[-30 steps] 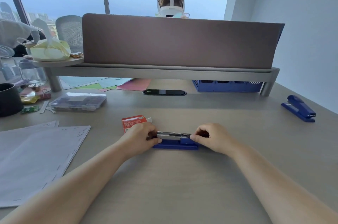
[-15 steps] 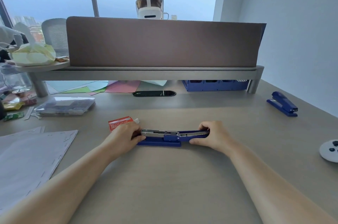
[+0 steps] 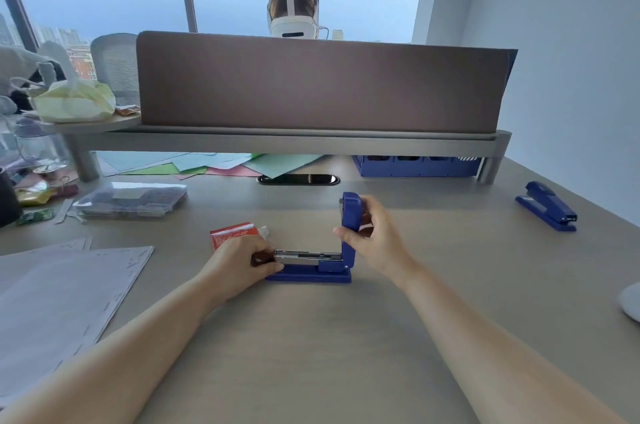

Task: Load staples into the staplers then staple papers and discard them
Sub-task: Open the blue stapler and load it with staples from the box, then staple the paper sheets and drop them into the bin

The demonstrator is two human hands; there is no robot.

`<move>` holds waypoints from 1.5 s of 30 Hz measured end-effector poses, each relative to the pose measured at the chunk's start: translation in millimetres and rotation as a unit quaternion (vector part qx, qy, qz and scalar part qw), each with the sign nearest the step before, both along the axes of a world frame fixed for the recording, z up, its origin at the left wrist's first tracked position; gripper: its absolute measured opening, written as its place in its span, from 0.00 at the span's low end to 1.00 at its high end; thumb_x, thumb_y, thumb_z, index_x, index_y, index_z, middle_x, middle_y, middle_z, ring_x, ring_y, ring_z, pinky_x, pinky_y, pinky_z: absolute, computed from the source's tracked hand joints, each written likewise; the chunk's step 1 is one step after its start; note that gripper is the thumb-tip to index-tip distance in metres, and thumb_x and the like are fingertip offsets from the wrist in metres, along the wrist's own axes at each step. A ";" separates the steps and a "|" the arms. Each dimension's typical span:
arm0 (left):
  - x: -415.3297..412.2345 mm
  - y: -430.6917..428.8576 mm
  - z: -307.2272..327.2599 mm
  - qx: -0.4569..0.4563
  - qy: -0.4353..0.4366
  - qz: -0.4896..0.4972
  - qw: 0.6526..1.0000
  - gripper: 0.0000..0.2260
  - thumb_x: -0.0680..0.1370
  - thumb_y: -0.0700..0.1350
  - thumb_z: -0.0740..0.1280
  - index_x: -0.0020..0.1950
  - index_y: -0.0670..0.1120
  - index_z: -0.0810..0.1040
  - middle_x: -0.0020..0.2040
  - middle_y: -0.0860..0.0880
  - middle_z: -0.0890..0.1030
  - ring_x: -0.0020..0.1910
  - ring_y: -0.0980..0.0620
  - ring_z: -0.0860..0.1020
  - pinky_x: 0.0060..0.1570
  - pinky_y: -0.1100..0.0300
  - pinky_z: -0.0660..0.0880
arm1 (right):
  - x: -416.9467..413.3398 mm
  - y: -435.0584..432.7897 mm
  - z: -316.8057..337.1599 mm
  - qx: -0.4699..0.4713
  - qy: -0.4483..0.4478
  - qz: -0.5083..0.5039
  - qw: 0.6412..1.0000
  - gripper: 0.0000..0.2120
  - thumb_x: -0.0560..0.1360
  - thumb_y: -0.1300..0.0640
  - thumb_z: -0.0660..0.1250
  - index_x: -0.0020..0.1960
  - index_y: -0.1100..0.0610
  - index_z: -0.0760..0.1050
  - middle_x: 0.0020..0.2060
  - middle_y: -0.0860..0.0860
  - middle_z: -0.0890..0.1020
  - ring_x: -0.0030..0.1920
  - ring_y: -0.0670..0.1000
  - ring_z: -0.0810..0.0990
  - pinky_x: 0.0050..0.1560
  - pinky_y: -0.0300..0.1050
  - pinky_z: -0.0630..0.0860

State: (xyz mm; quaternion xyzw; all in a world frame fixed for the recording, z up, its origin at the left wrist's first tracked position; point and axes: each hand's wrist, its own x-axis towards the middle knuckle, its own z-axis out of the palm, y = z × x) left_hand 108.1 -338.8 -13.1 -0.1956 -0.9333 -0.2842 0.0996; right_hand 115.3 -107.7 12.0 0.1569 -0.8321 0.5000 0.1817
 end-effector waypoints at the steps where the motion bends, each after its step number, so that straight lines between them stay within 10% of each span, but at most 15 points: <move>1: -0.3 -0.5 -0.1 0.013 -0.009 0.006 1.000 0.03 0.69 0.46 0.73 0.39 0.49 0.81 0.36 0.52 0.79 0.35 0.56 0.76 0.40 0.59 0.73 | -1.7 -5.8 -1.8 0.006 -0.008 0.011 1.000 0.13 0.69 0.58 0.72 0.47 0.50 0.68 0.37 0.43 0.75 0.37 0.46 0.74 0.43 0.43 0.73; 4: -1.6 -2.7 0.6 0.065 -0.043 0.014 0.997 0.11 0.66 0.43 0.75 0.31 0.55 0.76 0.41 0.58 0.78 0.36 0.62 0.78 0.38 0.71 0.73 | -4.5 -19.1 -5.0 0.035 -0.020 0.033 0.999 0.09 0.71 0.57 0.70 0.44 0.54 0.69 0.34 0.44 0.74 0.35 0.48 0.72 0.42 0.45 0.71; 8: -3.7 -7.3 6.3 0.056 -0.087 0.014 0.995 0.11 0.66 0.42 0.76 0.30 0.53 0.76 0.43 0.57 0.79 0.43 0.50 0.81 0.44 0.58 0.78 | -5.3 -31.9 0.7 0.129 -0.040 0.068 0.989 0.09 0.72 0.56 0.68 0.43 0.56 0.67 0.33 0.47 0.73 0.33 0.47 0.69 0.37 0.39 0.66; 13: -2.7 -13.1 14.6 -0.007 -0.085 0.010 0.996 0.09 0.65 0.46 0.76 0.33 0.48 0.76 0.33 0.54 0.75 0.31 0.56 0.72 0.28 0.72 0.68 | -11.4 -48.0 0.7 0.260 -0.089 0.107 0.955 0.12 0.69 0.56 0.70 0.44 0.51 0.67 0.41 0.49 0.76 0.39 0.52 0.73 0.38 0.42 0.67; 25: 0.5 -30.4 52.0 -0.123 -0.086 0.061 0.987 0.14 0.70 0.54 0.70 0.31 0.53 0.67 0.33 0.56 0.70 0.34 0.54 0.69 0.30 0.63 0.63 | -19.5 -68.8 3.7 0.385 -0.169 0.086 0.903 0.13 0.62 0.47 0.73 0.38 0.53 0.73 0.35 0.50 0.79 0.37 0.51 0.76 0.37 0.45 0.70; 34: 16.0 -97.3 53.7 -0.107 -0.068 0.194 0.973 0.06 0.71 0.49 0.68 0.42 0.49 0.74 0.45 0.49 0.78 0.43 0.51 0.74 0.42 0.60 0.71 | -12.3 -95.3 1.9 0.379 -0.172 0.107 0.903 0.19 0.63 0.44 0.72 0.49 0.52 0.75 0.46 0.51 0.81 0.46 0.52 0.79 0.47 0.47 0.74; 45: 64.5 -188.5 28.5 -0.178 -0.239 0.360 0.884 0.33 0.70 0.63 0.65 0.70 0.48 0.62 0.71 0.45 0.63 0.67 0.42 0.65 0.65 0.47 0.67 | 1.0 -176.5 6.3 0.379 -0.175 0.191 0.888 0.21 0.63 0.45 0.74 0.51 0.52 0.73 0.48 0.51 0.79 0.48 0.51 0.77 0.51 0.48 0.74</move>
